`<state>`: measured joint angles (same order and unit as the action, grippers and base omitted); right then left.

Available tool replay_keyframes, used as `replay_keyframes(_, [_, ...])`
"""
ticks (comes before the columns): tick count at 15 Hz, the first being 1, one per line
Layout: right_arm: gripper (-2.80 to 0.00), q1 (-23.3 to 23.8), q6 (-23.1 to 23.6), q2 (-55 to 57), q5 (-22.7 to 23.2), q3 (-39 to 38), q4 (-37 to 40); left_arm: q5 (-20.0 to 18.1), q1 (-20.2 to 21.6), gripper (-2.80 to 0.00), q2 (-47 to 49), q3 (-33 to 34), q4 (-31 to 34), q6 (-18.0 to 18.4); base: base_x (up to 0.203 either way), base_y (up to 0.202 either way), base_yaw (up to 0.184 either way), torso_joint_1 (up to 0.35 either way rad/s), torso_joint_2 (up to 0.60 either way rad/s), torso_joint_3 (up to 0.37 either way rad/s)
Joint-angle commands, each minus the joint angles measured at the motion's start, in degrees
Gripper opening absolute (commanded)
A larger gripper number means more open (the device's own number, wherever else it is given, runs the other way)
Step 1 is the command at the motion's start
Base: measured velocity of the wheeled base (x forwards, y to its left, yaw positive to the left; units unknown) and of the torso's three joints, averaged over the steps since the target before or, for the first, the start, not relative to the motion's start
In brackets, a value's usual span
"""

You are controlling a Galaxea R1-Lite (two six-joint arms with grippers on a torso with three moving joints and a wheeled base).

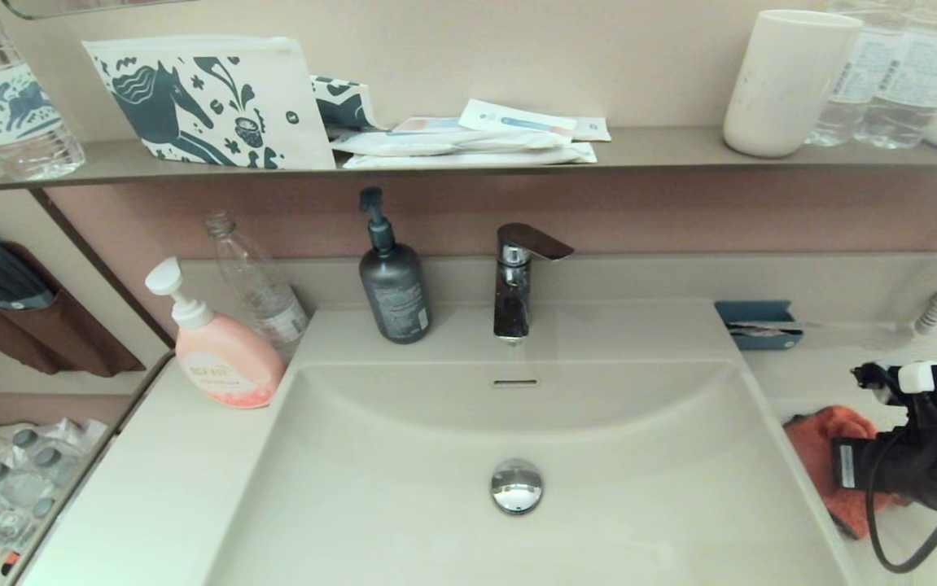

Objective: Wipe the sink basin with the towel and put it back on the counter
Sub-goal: Wipe the sink

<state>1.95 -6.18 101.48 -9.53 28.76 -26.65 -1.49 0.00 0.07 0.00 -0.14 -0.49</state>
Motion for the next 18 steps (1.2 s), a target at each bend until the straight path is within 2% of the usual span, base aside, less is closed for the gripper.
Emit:
replay_keyframes(1, [-2.80, 0.07, -1.55, 2.33, 0.59, 2.70, -0.15, -0.01, 0.00, -2.80, 0.01, 0.00, -0.03, -0.03, 0.000, 0.000, 0.000, 0.000, 0.00, 0.000])
replay_keyframes(7, [-2.80, -0.06, -4.76, 7.88, 0.39, 9.74, -0.32, -0.01, 0.00, -2.80, 0.01, 0.00, -0.03, -0.03, 0.000, 0.000, 0.000, 0.000, 0.00, 0.000])
replay_keyframes(10, [-2.80, 1.06, -4.90, 10.59, -1.28, 13.61, -0.33, -0.01, 0.00, -2.80, 0.01, 0.00, -0.03, 0.01, 0.000, 0.000, 0.000, 0.000, 0.00, 0.000])
replay_keyframes(13, [-2.80, 4.42, -3.62, 11.01, -2.31, 15.89, -0.32, -0.01, 0.00, -2.80, 0.01, 0.00, -0.03, -0.03, 0.000, 0.000, 0.000, 0.000, 0.00, 0.000])
replay_keyframes(18, [-2.80, 15.81, 1.58, 11.18, -0.61, 17.92, -0.30, -0.01, 0.00, -2.80, 0.01, 0.00, -0.03, -0.03, 0.000, 0.000, 0.000, 0.000, 0.00, 0.000])
